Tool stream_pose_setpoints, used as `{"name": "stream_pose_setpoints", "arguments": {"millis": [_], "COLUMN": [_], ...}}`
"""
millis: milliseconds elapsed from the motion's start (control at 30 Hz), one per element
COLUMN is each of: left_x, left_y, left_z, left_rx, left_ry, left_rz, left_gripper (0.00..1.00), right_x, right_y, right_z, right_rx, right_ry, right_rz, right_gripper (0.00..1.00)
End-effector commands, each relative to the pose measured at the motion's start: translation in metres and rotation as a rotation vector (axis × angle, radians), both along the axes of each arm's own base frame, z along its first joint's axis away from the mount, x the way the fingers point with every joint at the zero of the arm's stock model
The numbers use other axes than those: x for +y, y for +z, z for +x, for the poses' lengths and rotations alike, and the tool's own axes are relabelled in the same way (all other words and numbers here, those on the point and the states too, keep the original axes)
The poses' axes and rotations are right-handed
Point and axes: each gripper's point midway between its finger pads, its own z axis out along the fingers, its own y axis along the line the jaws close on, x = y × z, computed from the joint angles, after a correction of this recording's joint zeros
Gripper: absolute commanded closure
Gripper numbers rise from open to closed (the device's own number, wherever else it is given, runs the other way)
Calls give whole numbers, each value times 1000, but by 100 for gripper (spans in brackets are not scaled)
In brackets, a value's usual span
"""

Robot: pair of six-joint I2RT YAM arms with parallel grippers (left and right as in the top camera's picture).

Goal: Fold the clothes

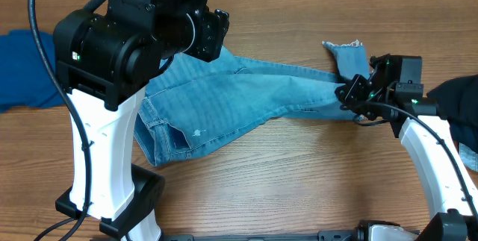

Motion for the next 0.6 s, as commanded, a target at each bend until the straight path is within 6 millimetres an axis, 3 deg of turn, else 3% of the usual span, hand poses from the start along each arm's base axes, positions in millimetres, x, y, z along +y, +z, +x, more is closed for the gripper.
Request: {"name": "stream_pose_setpoints", "arguments": {"millis": [0, 133, 233, 333, 367, 467, 567], "left_x": [0, 0, 0, -1, -2, -7, -8], "left_y": [7, 7, 7, 7, 7, 8, 8], "left_z": [-6, -6, -6, -6, -7, -10, -11], "left_rx": [-23, -23, -23, -21, -17, -7, -5], "left_ry": [-22, -22, -22, -23, -28, -54, -55], "left_rz": [-1, -2, -2, -6, -13, -34, -39], "left_gripper": [44, 44, 45, 45, 45, 46, 46], "right_x": [4, 10, 23, 34, 35, 35, 35], "right_y": [13, 44, 102, 168, 179, 182, 146], "right_z": [10, 41, 78, 97, 101, 104, 104], "right_rx": [-87, -265, -569, -872, -913, -911, -753], "right_ry": [59, 65, 135, 185, 173, 152, 125], "right_rz": [-12, 37, 101, 163, 191, 246, 263], "right_gripper": [96, 96, 96, 96, 96, 96, 96]}}
